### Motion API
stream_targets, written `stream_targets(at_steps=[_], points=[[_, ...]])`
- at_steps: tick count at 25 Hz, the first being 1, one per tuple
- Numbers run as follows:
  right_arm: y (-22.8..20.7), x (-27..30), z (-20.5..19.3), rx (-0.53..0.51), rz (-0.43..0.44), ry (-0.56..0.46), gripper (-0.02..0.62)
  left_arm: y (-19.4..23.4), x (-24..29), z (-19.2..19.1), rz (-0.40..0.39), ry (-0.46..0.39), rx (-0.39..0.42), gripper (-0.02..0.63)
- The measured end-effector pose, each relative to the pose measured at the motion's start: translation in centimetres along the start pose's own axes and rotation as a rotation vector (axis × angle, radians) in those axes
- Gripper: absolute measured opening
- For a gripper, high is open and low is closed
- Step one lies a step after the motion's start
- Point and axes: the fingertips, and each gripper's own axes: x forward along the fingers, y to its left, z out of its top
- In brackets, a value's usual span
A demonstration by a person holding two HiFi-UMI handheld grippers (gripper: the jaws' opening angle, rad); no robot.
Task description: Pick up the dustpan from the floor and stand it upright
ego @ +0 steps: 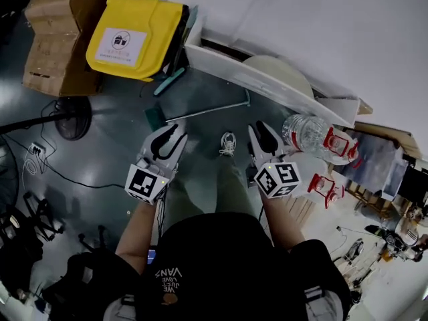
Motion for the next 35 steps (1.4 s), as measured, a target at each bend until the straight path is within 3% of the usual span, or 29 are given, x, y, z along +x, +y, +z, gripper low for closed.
stream_targets(at_steps=[5,13,26,32,35], points=[[-5.4,5.3,-4.4,-0.026,-0.057,0.059,0.103,1.7,3.9,-4.7,0.021,0.040,-0.038,0.134],[-13.3,11.9,-12.4,0.020,-0.157,0.109,0.103,5.0,9.3,-14.4,0.027,0.104,-0.049,0.154],[-27.4,17.2,-30.5,0.034,-0.310,0.377,0.132,7.2,15.5,-31.5,0.040,0.191,-0.071,0.170],[-32.4,19.7,-38.2,-0.046,-0.311,0.529,0.132,8.0,16.6,-38.1,0.062,0.246,-0.084,0.172],[-34.8,21.4,-41.4,-0.035,-0.315,0.569,0.132,8.9,17.8,-41.3,0.085,0.244,-0.085,0.172]])
